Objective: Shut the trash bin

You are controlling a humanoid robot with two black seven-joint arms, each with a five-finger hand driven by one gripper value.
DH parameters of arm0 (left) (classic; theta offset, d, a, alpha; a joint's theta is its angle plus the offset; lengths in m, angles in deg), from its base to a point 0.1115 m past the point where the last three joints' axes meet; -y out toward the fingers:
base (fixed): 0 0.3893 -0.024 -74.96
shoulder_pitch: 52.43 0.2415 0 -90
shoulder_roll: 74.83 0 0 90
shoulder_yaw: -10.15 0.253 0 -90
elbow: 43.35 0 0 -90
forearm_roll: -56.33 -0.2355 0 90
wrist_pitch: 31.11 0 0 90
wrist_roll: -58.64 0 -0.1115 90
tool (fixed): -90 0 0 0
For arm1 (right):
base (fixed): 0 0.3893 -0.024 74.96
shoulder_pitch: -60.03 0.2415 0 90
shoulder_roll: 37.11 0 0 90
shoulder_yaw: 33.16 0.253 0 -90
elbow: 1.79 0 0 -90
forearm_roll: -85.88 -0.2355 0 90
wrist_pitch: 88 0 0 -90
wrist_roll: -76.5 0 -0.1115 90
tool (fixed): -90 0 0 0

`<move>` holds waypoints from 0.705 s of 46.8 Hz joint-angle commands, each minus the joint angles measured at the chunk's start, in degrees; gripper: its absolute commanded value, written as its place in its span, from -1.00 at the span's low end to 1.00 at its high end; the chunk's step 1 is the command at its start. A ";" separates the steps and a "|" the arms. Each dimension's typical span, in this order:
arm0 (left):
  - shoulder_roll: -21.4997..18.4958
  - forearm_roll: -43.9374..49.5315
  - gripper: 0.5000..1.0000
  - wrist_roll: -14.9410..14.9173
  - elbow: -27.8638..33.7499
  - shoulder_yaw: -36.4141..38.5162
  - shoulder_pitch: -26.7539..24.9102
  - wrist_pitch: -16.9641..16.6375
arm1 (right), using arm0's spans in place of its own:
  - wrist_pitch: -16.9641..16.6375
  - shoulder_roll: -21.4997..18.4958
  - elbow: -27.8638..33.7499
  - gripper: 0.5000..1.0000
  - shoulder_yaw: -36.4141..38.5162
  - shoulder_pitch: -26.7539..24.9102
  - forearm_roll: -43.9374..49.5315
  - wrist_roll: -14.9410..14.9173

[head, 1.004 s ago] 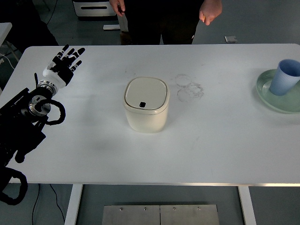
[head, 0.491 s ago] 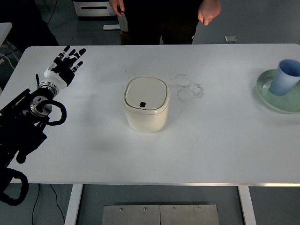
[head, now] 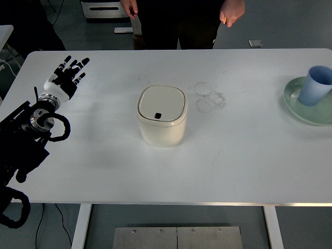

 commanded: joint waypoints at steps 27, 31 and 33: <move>0.11 -0.18 1.00 0.04 -3.61 -0.01 -2.95 -0.65 | 0.00 0.00 0.00 0.97 0.00 0.00 0.00 -0.04; -0.07 -0.18 1.00 0.04 -3.61 0.08 -2.69 -0.65 | 0.00 0.00 0.00 0.97 0.00 0.00 0.00 -0.04; -0.16 -0.27 1.00 0.04 -3.61 -0.01 -2.42 -0.65 | 0.00 0.00 0.00 0.97 0.00 -0.09 0.00 0.05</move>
